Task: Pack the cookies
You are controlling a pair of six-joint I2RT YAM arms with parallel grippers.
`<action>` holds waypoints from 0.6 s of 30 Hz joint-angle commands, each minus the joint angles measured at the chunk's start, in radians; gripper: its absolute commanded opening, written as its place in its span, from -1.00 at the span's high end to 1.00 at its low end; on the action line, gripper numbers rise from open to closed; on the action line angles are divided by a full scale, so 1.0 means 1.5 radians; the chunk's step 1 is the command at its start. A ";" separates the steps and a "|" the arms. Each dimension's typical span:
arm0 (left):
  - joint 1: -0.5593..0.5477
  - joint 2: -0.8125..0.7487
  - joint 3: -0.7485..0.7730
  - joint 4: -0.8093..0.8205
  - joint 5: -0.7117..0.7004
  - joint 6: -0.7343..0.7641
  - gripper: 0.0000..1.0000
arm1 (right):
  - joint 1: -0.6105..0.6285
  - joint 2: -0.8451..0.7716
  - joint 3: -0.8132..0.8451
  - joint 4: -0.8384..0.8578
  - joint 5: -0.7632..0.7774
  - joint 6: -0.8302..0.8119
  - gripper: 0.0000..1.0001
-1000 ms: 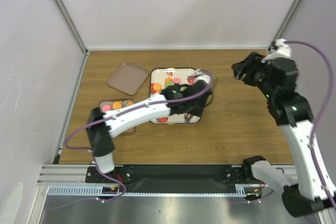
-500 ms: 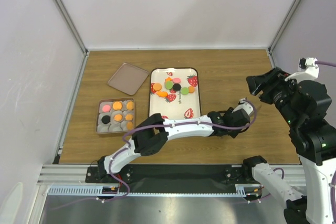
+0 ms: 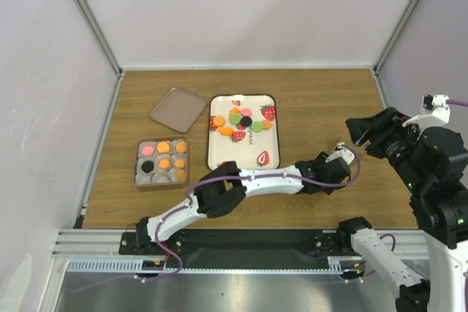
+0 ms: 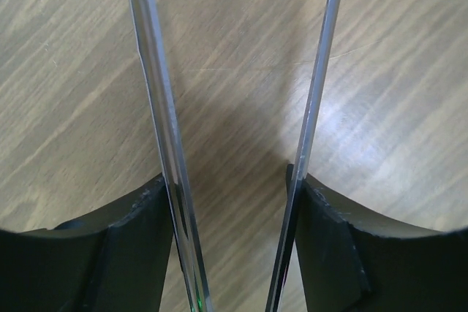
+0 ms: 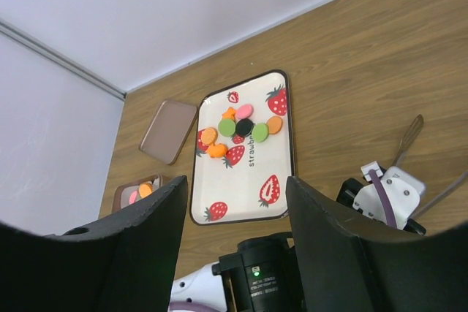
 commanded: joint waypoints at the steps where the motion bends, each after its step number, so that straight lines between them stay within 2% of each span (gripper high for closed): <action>1: -0.001 0.009 0.035 0.039 -0.030 0.015 -0.30 | -0.002 -0.014 0.012 -0.012 -0.002 0.006 -0.24; 6: -0.001 0.010 0.017 0.053 -0.038 0.019 -0.35 | -0.002 -0.027 0.021 -0.041 0.016 0.005 -0.25; 18: -0.001 -0.015 -0.046 0.097 -0.036 0.007 -0.64 | -0.001 -0.058 0.072 -0.120 0.053 -0.005 -0.27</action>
